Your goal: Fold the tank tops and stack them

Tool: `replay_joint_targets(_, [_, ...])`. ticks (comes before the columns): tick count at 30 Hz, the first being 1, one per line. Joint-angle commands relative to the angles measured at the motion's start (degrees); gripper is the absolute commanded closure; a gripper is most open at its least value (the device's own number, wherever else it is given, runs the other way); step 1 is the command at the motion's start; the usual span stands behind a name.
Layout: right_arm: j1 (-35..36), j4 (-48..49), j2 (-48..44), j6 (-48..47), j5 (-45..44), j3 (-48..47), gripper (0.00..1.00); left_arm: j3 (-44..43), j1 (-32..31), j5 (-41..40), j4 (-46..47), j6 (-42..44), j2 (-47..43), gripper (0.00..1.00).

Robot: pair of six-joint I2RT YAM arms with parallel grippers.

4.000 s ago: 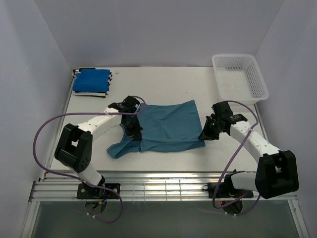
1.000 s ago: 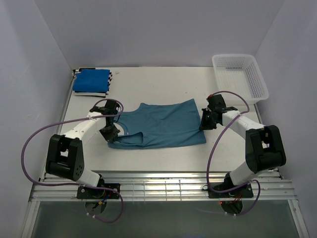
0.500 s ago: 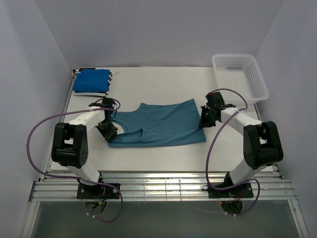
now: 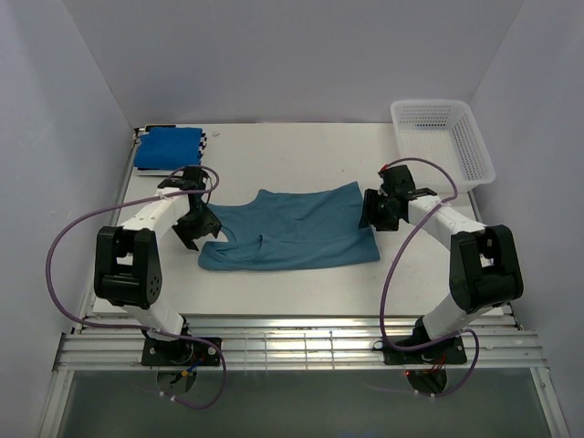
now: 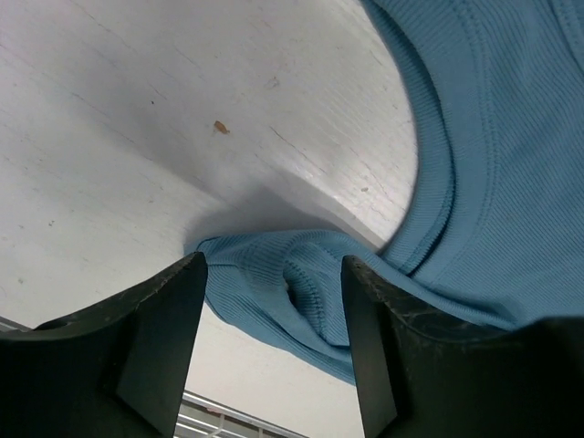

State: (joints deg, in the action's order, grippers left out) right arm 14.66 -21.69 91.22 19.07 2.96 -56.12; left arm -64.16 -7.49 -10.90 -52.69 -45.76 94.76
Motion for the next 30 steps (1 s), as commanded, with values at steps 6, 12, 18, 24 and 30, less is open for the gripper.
replay_joint_targets(6, [0.1, 0.1, -7.3, -1.3, 4.7, -0.5, 0.03, -0.5, -1.7, 9.2, 2.7, 0.5, -9.1, 0.13])
replay_joint_targets(12, [1.2, 4.2, -12.6, -1.8, 14.5, 5.1, 0.1, 1.0, -13.1, 17.8, 10.2, -2.2, -10.8, 0.02])
replay_joint_targets(18, [2.8, 7.1, -9.7, -0.7, 16.3, 5.4, 0.1, 0.3, -17.3, 22.3, 18.4, -4.7, -2.9, 0.02])
replay_joint_targets(24, [2.9, 8.7, -6.2, -0.3, 17.9, 4.6, 0.1, -3.5, -18.0, 19.2, 18.8, -3.2, 4.9, 0.13])
replay_joint_targets(30, [2.8, 8.5, -4.2, -0.9, 16.7, 4.8, 0.1, -4.8, -18.0, 21.0, 20.3, -2.6, 9.2, 0.54])
